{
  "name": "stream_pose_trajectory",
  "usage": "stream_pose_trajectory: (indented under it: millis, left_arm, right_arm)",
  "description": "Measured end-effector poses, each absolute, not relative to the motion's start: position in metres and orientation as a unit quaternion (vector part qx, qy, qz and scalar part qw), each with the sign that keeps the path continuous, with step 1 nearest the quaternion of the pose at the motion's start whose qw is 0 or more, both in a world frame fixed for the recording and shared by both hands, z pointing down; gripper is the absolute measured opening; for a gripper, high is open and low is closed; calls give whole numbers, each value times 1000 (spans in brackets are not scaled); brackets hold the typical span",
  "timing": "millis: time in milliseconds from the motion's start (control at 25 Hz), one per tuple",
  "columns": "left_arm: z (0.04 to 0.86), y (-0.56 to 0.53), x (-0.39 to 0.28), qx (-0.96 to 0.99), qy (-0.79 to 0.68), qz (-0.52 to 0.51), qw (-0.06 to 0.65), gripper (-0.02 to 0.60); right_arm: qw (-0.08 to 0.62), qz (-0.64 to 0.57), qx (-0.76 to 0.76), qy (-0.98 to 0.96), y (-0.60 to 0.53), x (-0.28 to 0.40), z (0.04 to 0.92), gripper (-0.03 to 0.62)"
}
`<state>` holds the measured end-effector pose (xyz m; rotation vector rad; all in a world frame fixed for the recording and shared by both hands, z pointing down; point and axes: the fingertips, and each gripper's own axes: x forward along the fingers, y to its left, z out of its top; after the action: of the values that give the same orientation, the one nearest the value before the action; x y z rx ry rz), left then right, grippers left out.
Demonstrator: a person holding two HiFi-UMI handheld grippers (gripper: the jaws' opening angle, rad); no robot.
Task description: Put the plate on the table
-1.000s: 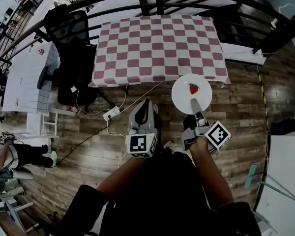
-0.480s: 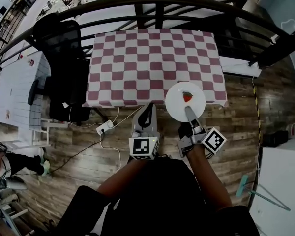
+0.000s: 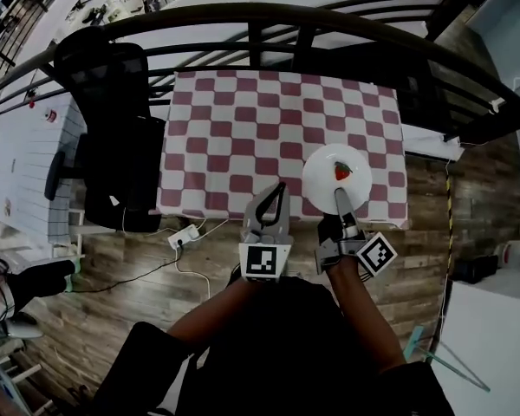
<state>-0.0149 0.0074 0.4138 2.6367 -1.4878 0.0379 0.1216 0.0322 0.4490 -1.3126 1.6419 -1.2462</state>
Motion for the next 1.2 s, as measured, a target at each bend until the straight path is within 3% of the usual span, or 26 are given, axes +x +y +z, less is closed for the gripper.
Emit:
stream_pose_trajectory:
  millis: [240,680,1200]
  left_arm:
    - [412,-51,-22,874,-485,25,31,9]
    - [447,-101,-19,870,-486,37,76,9]
    - [458,-168,-21,847,-523,66,69,9]
  right_arm:
    - [338,-481,-510,628,-19,114,465,11]
    - [321,-492,-508,630,-95,110,518,11]
    - [280,-539,-458,649,-163,104,620,12]
